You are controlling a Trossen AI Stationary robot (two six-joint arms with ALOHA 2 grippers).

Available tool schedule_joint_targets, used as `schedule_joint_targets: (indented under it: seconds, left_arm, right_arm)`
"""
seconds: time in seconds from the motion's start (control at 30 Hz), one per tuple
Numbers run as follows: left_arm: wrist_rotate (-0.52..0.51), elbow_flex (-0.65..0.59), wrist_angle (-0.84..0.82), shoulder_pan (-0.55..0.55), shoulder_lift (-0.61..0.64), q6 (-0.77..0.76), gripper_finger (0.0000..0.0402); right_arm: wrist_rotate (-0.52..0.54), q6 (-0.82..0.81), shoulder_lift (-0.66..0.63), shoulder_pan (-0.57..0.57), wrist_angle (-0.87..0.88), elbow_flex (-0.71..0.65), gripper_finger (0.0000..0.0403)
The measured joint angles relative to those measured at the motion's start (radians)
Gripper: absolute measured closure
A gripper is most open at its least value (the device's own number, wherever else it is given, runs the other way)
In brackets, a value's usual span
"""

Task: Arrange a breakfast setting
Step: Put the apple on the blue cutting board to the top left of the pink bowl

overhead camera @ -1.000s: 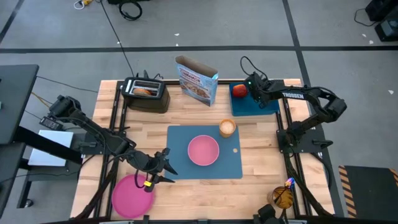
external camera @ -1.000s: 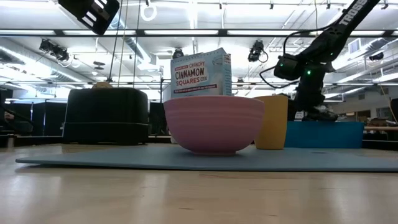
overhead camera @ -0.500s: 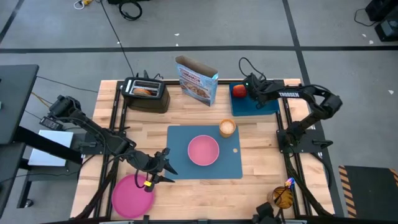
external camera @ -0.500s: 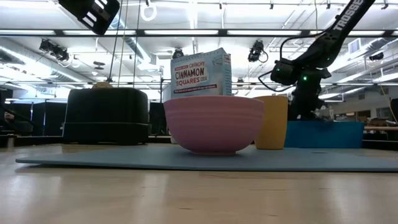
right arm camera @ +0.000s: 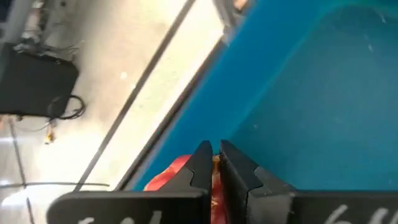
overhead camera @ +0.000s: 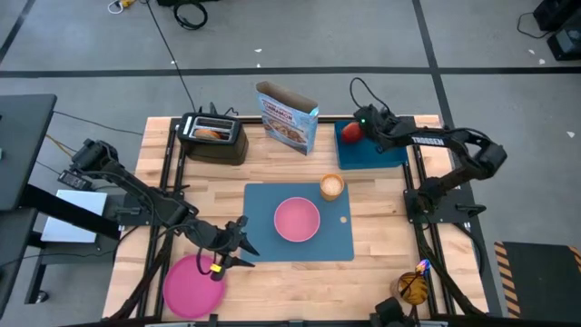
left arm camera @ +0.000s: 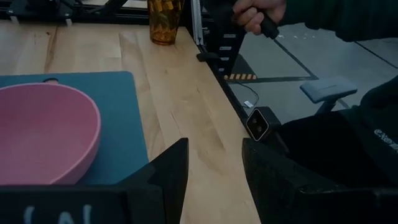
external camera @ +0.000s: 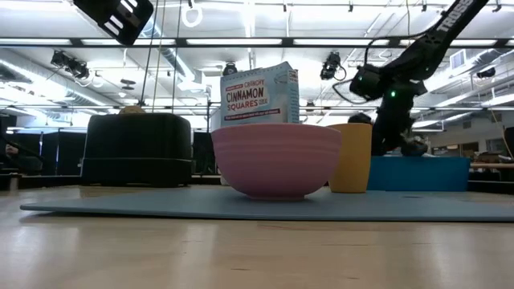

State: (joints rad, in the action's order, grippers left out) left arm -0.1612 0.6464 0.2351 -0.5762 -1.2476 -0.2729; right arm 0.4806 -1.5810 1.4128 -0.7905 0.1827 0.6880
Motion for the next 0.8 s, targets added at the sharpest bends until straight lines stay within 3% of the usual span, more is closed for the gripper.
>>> schedule_joint_targets:
  seconds: [0.2,0.4,0.63,0.8]
  left_arm:
    - [0.0,-0.001,-0.026,0.0,0.065,0.021,0.0244]
    - [0.0,-0.001,-0.035,0.0,0.154,0.062,0.0244]
    - [-0.001,-0.001,-0.08,0.001,0.243,0.102,0.0244]
    - [-0.003,0.0,-0.085,0.011,0.292,0.136,0.0244]
  right_arm:
    - [0.05,0.141,-0.142,0.04,-0.004,0.0,0.0382]
    - [0.185,0.362,-0.323,0.144,-0.003,0.0,0.0383]
    - [0.304,0.632,-0.471,0.348,-0.049,0.0,0.0384]
    - [0.362,0.866,-0.484,0.555,-0.226,0.0,0.0385]
